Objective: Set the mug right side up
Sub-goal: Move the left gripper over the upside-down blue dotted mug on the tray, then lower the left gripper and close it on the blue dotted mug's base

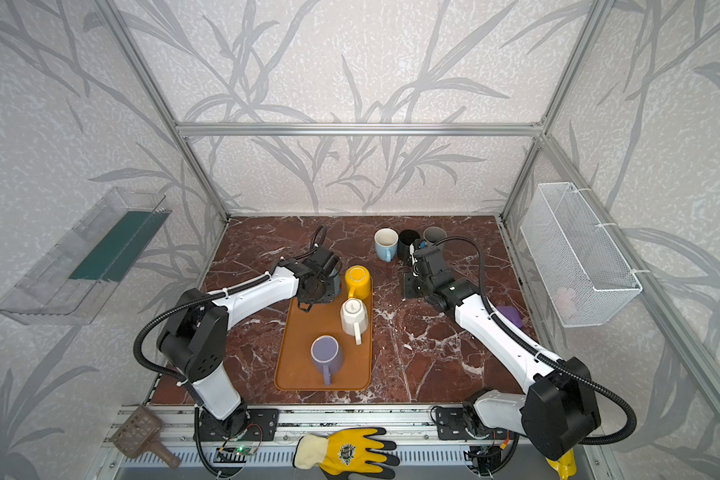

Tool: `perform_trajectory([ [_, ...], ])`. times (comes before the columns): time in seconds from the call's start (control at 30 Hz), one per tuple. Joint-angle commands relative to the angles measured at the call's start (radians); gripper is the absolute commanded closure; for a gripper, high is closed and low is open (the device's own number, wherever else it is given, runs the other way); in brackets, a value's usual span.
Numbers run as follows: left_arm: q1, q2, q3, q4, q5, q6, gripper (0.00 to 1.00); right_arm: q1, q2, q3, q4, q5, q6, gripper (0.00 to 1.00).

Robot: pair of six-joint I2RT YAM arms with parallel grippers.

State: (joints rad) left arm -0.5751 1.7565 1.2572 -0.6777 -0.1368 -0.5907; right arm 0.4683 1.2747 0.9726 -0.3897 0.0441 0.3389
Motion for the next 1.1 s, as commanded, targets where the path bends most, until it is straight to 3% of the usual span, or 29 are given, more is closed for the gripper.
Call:
perform_trajectory([
  [0.0,-0.004,0.014,0.066,-0.100,-0.029,0.067,0.72,0.001,-0.025,-0.008,-0.014,0.010,-0.011,0.44],
  [0.4,-0.002,0.102,0.207,-0.232,-0.024,0.152,0.67,0.001,-0.022,-0.004,-0.018,0.021,-0.014,0.44],
  [1.07,0.022,0.173,0.283,-0.255,0.003,0.181,0.68,-0.003,-0.015,-0.002,-0.018,0.025,-0.018,0.44],
])
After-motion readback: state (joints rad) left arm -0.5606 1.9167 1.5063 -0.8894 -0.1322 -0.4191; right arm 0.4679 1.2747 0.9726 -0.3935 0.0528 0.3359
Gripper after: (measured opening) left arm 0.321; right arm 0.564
